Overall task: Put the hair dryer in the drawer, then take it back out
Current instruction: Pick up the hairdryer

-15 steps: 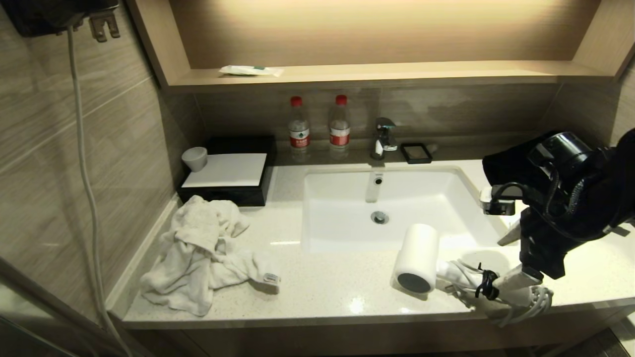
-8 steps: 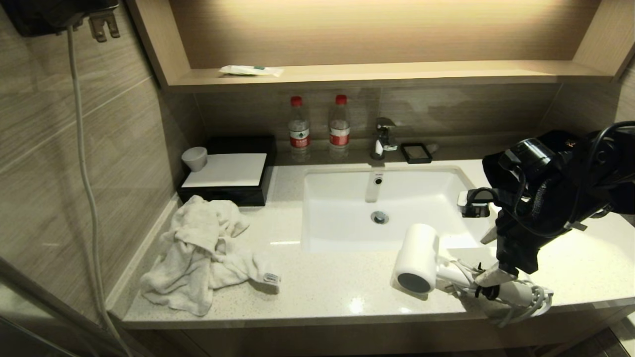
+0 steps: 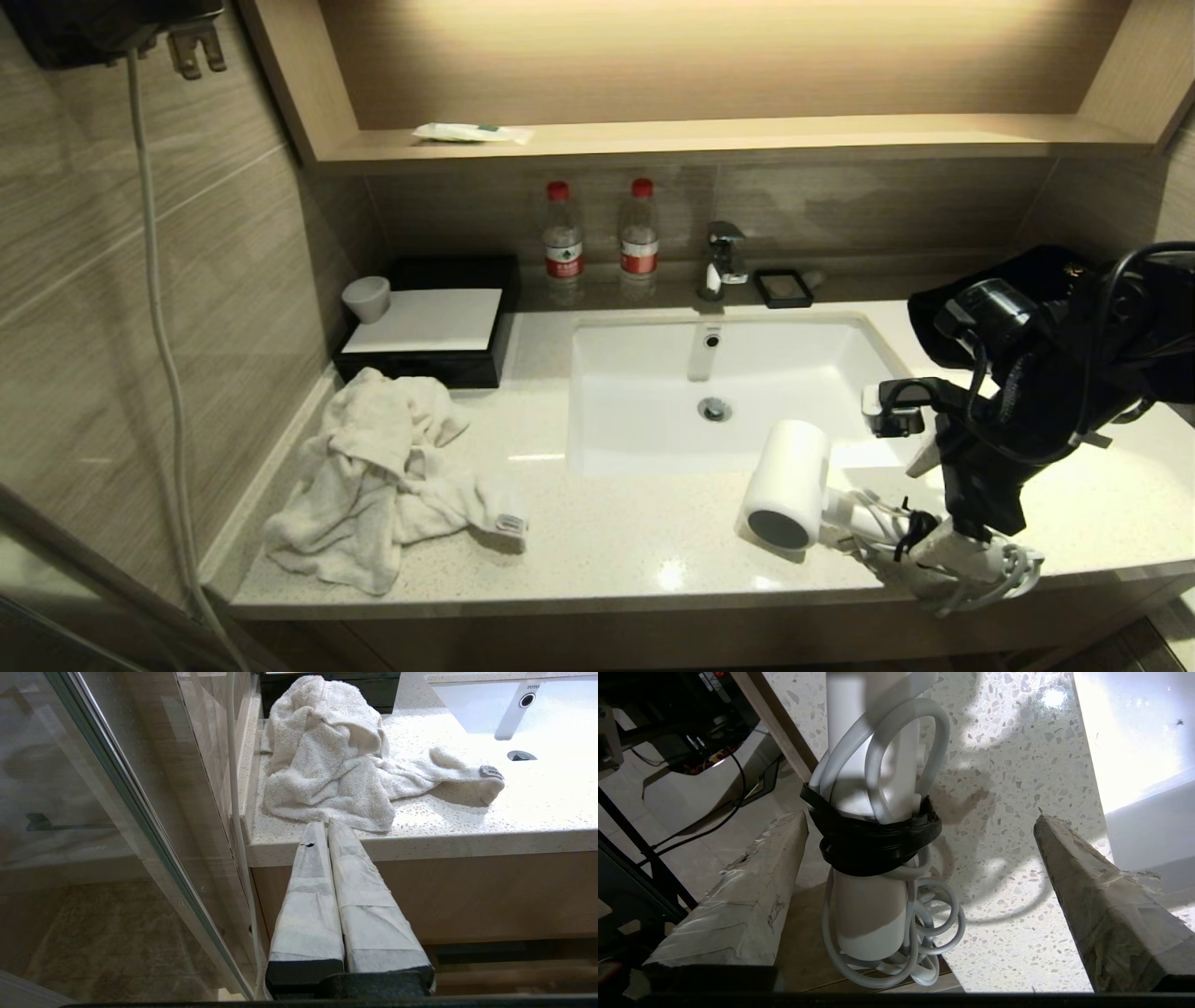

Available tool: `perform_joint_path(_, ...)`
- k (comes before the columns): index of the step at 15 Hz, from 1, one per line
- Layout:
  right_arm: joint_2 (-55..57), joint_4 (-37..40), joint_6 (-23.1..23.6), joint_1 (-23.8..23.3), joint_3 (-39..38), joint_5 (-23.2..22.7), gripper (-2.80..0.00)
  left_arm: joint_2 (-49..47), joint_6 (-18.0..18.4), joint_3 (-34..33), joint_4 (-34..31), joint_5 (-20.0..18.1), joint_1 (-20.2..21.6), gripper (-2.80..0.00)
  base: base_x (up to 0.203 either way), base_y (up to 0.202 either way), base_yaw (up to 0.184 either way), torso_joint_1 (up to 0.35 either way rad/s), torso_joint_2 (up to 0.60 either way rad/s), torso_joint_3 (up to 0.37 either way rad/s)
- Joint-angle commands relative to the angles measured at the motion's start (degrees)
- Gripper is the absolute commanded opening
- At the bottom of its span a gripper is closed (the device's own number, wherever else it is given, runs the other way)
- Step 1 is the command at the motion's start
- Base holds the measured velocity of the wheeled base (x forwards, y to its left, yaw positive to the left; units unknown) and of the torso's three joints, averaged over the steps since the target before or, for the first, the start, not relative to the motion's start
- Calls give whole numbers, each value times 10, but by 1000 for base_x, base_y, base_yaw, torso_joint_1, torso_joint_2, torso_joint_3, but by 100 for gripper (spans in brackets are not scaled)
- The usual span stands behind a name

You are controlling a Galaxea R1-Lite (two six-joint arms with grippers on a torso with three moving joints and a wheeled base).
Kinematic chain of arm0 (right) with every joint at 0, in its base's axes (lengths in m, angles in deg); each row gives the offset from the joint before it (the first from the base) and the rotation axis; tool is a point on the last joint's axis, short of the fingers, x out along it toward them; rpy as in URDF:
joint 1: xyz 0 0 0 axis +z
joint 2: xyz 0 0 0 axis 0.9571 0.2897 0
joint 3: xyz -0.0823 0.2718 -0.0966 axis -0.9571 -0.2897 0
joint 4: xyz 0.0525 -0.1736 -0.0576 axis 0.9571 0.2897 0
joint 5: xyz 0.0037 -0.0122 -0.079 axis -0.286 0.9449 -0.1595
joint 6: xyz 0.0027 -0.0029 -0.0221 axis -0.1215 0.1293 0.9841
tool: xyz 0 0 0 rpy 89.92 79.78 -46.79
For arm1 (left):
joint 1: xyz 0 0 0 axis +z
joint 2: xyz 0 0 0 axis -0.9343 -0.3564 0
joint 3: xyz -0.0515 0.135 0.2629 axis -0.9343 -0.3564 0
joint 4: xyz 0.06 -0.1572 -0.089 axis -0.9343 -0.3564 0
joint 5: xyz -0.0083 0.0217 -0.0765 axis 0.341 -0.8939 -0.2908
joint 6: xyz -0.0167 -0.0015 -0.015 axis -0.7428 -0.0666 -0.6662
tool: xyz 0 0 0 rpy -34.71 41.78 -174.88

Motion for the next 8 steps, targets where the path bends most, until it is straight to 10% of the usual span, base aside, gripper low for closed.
perform_joint_path(1,-7,2,19,0,-5,-1,0,-1,0,0,0,0,0,-280,0,0,0,0,0,0)
perform_joint_path(8,10,-9,73,-11,-42,7,0,0,0,-1,0,0,0,-280,0,0,0,0,0,0)
